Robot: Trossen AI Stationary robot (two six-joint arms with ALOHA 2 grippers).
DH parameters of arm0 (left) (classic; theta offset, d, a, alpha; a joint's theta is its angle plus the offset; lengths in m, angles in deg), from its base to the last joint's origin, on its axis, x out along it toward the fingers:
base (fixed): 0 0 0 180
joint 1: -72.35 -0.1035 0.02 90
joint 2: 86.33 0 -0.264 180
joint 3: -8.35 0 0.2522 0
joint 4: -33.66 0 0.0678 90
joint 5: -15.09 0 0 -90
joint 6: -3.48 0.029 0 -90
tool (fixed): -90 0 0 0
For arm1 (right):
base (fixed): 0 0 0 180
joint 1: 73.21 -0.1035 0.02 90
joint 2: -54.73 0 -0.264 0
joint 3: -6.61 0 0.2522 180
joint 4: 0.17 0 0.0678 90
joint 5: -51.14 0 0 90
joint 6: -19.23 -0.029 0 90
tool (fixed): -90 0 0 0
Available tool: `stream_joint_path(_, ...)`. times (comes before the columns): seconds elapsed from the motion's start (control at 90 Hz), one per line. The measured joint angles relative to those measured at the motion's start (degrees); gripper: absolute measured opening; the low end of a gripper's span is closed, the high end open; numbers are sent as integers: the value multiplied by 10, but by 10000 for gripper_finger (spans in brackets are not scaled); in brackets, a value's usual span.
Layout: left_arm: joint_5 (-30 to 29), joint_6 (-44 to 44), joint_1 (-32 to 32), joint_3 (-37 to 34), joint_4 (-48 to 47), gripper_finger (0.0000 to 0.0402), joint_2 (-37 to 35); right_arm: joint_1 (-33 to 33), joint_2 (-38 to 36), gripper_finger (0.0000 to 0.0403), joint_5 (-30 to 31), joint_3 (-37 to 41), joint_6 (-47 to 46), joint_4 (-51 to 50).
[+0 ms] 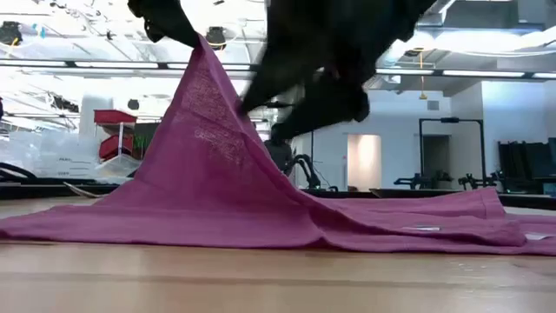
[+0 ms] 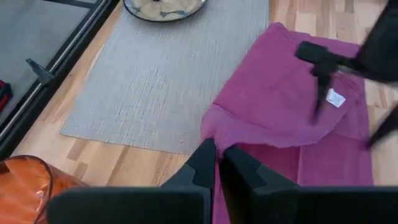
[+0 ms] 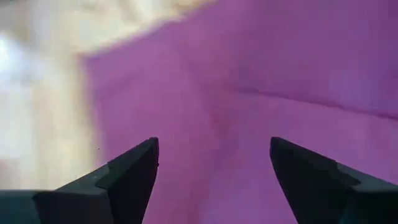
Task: Set table place
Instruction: Fold the purple napkin
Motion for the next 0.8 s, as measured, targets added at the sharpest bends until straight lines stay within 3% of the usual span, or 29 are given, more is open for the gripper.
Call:
stream_joint_path(0.389, 0, -2, 0, 0, 0, 0, 0, -3, 32, 291, 41, -2, -34, -23)
stream_joint_path(0.622, 1, -1, 0, 0, 0, 0, 0, -2, 36, 286, 61, -1, -107, -143)
stream_joint_path(0.711, 1, 1, 0, 0, 0, 0, 0, -2, 36, 265, 63, -1, -129, -173)
stream_joint_path(0.8, 1, 2, 0, 0, 0, 0, 0, -4, 35, 209, 62, -1, -161, -204)
